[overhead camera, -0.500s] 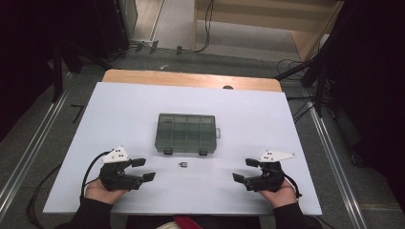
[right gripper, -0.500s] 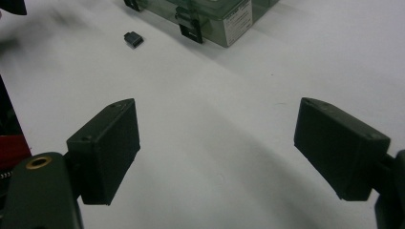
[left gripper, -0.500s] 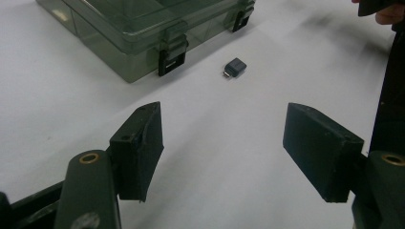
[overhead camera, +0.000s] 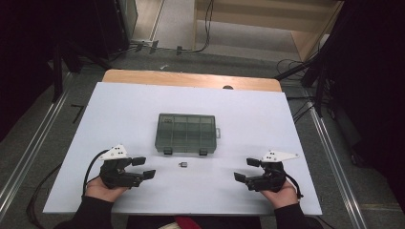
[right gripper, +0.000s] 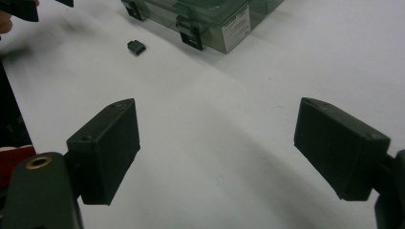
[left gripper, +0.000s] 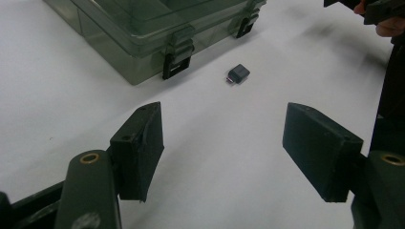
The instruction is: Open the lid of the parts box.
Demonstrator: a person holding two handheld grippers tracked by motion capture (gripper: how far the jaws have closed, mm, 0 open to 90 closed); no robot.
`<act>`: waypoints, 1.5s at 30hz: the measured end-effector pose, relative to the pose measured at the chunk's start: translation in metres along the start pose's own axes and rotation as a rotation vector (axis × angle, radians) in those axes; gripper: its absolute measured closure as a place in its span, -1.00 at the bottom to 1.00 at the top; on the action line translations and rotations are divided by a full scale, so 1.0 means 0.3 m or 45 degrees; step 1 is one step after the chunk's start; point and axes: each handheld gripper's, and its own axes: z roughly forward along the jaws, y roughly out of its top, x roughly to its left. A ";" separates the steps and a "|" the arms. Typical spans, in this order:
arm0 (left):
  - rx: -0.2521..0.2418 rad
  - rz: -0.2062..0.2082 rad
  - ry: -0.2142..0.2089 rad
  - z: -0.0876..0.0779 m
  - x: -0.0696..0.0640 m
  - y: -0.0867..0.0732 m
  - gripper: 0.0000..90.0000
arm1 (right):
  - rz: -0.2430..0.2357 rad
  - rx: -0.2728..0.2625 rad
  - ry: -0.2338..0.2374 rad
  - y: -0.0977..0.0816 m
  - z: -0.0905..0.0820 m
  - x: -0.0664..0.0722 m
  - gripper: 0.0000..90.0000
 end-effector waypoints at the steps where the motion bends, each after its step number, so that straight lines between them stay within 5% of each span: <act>1: 0.000 0.000 0.000 0.000 -0.001 0.001 -0.32 | 0.000 0.000 0.000 -0.001 -0.001 0.001 -0.68; 45: 0.000 0.037 -0.019 0.030 -0.001 0.015 -0.32 | 0.007 -0.023 -0.062 0.031 0.004 0.000 -0.68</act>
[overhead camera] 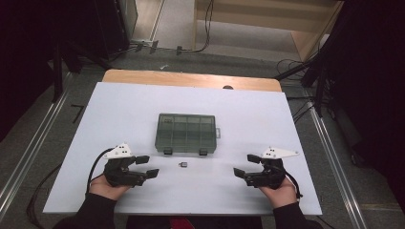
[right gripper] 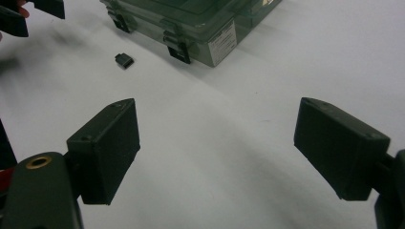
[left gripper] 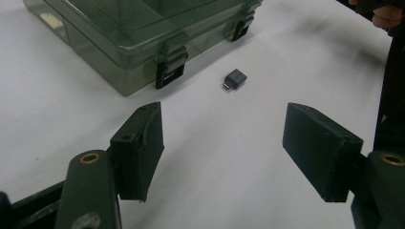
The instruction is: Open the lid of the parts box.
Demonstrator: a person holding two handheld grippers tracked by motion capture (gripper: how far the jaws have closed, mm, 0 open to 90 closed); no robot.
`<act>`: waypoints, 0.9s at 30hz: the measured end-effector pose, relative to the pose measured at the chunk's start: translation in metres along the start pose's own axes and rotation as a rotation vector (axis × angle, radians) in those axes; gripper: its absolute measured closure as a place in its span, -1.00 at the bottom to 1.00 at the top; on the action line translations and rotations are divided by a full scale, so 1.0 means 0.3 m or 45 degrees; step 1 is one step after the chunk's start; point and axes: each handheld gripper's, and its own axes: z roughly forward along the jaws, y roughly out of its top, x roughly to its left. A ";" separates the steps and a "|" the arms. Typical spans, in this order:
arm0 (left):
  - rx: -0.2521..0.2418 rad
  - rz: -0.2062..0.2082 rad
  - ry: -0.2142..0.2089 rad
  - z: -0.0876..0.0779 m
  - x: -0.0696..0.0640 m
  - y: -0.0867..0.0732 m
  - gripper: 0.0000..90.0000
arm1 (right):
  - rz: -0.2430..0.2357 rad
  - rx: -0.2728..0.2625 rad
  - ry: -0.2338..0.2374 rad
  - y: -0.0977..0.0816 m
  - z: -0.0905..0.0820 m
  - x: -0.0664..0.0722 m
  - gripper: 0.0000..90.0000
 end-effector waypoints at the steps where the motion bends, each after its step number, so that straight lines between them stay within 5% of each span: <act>1: 0.000 0.000 0.000 0.000 0.000 0.000 -0.32 | 0.000 0.000 0.000 0.000 0.000 0.000 -0.68; 8: 0.002 -0.002 0.006 0.000 0.000 0.000 -0.32 | 0.022 -0.010 0.007 0.019 -0.002 -0.009 -0.52; 27: 0.009 0.002 0.002 0.002 -0.001 -0.001 -0.32 | 0.011 -0.018 -0.002 0.082 0.034 -0.013 -0.50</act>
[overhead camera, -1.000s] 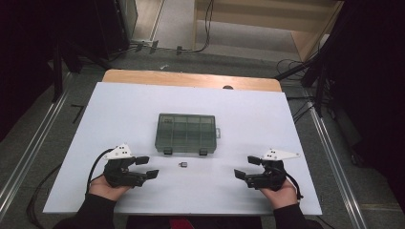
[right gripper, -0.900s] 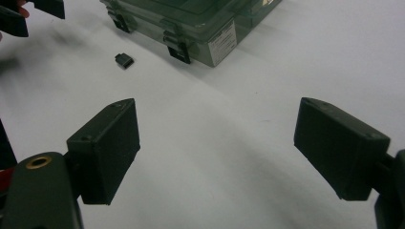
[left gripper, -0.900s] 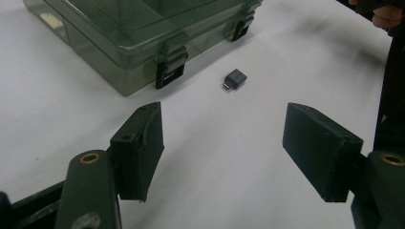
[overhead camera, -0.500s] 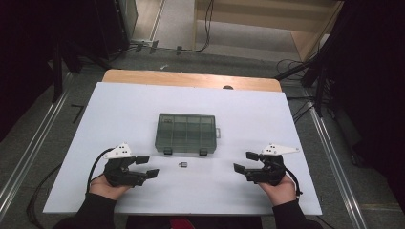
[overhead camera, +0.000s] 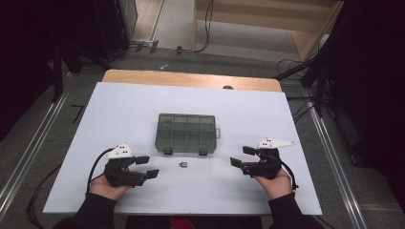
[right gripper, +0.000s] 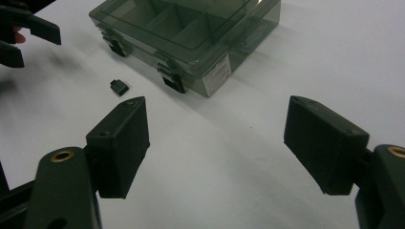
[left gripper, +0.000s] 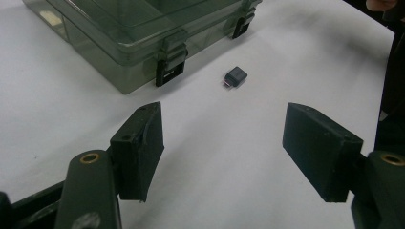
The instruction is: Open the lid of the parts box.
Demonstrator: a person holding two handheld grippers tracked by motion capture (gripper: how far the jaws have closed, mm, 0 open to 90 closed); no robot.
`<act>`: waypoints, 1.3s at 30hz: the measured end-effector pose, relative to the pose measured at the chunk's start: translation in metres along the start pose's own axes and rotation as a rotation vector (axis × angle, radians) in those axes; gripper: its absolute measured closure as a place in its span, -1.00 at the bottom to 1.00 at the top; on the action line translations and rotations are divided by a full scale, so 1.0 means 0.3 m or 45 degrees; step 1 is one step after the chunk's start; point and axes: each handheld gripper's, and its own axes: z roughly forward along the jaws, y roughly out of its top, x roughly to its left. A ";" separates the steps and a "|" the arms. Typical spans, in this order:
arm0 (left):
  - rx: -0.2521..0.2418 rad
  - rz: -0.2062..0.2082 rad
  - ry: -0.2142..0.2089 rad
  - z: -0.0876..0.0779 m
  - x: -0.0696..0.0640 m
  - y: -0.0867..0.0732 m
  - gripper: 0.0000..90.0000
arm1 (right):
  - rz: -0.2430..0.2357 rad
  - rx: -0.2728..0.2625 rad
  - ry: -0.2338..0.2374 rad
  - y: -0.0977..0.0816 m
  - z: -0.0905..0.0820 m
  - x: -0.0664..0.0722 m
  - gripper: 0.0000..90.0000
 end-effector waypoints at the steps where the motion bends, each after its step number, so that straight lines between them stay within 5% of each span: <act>1: -0.002 -0.001 -0.001 0.000 0.000 0.000 -0.32 | -0.005 0.002 -0.002 0.007 0.005 0.000 -0.50; 23: 0.013 0.000 0.000 0.004 0.000 -0.001 -0.32 | -0.023 0.002 0.001 0.071 0.058 0.006 -0.49; 27: 0.011 0.002 0.001 0.005 0.000 -0.001 -0.32 | -0.067 0.018 -0.045 0.091 0.082 0.024 -0.49; 39: 0.012 -0.004 0.003 0.006 -0.001 -0.001 -0.32 | -0.047 0.030 -0.011 0.116 0.117 0.025 -0.47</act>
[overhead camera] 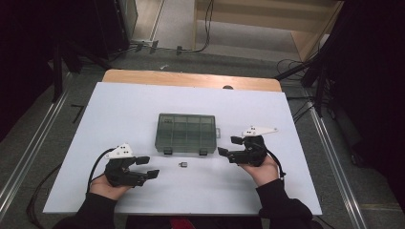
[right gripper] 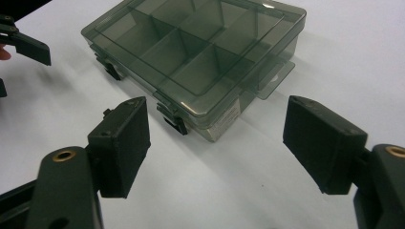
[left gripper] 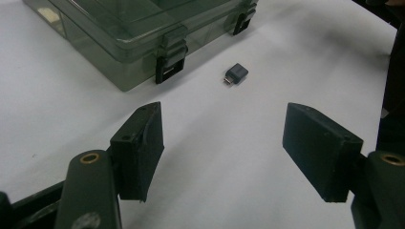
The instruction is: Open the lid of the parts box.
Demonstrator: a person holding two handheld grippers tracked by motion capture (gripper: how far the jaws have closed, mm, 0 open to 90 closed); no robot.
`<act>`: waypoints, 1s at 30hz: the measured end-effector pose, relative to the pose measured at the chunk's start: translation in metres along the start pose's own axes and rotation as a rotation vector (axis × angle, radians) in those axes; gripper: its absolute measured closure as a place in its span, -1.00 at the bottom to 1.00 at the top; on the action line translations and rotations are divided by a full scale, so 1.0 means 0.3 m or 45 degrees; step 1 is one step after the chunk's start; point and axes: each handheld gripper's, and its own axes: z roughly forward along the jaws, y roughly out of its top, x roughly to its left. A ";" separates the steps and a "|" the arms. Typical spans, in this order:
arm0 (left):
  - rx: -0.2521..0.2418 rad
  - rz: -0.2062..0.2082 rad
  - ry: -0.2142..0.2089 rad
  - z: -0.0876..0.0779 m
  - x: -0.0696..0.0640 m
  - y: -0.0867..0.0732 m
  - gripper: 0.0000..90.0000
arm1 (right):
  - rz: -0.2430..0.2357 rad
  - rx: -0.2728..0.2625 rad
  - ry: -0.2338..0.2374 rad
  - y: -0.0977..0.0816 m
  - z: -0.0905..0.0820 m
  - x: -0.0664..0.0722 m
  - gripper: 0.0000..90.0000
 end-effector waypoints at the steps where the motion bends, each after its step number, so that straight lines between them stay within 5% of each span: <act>1: -0.003 0.000 -0.003 0.001 0.000 0.000 -0.32 | 0.005 -0.003 0.000 0.002 0.002 0.000 -0.46; 23: 0.003 0.002 -0.002 0.002 0.001 -0.001 -0.32 | 0.002 0.006 0.013 0.047 0.068 0.002 -0.40; 30: 0.001 0.006 0.002 -0.001 0.001 -0.001 -0.32 | 0.021 0.000 0.013 0.026 0.066 -0.007 0.17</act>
